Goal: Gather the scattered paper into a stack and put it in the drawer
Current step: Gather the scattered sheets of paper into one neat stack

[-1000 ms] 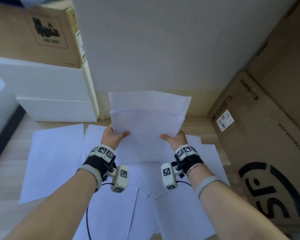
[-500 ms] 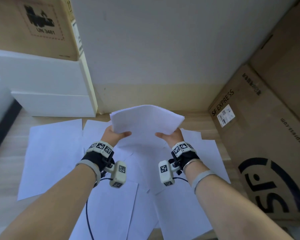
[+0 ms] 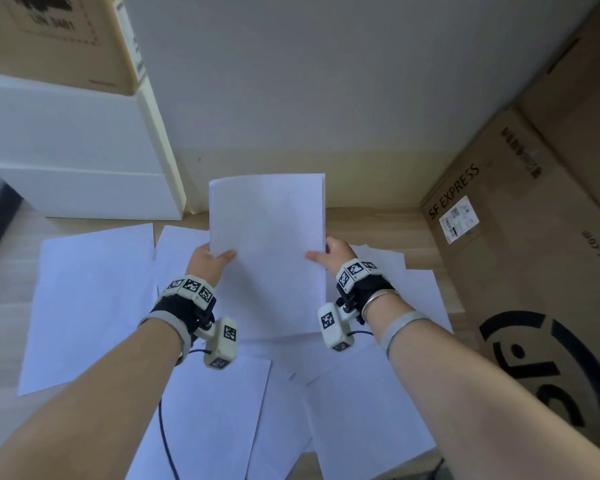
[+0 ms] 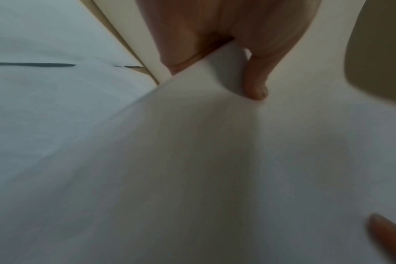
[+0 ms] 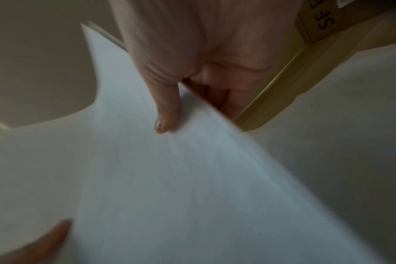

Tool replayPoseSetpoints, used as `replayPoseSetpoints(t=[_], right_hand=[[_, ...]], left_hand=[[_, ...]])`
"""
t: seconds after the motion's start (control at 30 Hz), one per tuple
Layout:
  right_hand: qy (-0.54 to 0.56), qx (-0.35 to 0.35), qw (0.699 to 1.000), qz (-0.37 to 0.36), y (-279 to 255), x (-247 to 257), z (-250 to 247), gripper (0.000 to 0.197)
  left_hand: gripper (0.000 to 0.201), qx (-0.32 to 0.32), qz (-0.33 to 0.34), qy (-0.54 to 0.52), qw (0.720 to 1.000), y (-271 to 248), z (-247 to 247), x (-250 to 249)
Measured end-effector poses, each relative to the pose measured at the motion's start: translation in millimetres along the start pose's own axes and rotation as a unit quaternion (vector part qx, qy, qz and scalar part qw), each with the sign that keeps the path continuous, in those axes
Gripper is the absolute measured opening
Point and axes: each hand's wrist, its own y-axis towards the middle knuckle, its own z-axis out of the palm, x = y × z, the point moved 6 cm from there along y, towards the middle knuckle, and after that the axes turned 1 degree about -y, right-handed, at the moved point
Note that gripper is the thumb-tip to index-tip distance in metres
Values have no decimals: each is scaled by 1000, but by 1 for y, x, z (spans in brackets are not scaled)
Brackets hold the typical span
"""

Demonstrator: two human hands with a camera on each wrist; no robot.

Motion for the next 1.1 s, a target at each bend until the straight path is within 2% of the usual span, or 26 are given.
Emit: replayPoseSetpoints(t=[0.1,0.2,0.3,0.43,0.5,0.67,0.77,0.83,0.93,1.0,1.1], right_hand=[[-112,10,994,6,15,-29,5,23],[-224,54,973,25,28,-51,7,33],[-371,113,922,-2,39,-54,13,60],[-502,131,853,-54,48,-49,24,86],[-520,135,842,-52,53,-50,25,85],[-556,131,818,-61,56,-49,22,66],[-558,140,817,-41,52,-51,15,41],[-536,144,832,1,47,-58,5,27],[-491,134,857,84,34,-77,-17,40],[-469,122,865,133,23,-93,-32,52],[-440,103,871,195,2,-117,-47,60]], left_hand=[[35,-1,-52,52,997,5,-3,35],[35,-1,-90,83,993,8,-8,62],[37,-4,-115,89,989,10,-11,79],[37,-5,-139,80,987,11,-8,92],[37,-2,-146,70,987,10,-5,94],[37,5,-154,66,986,11,2,95],[36,11,-154,62,986,11,5,90],[35,14,-152,59,987,11,6,86],[36,18,-153,57,986,10,9,84],[38,24,-153,64,986,7,11,82],[37,35,-151,72,985,0,15,80]])
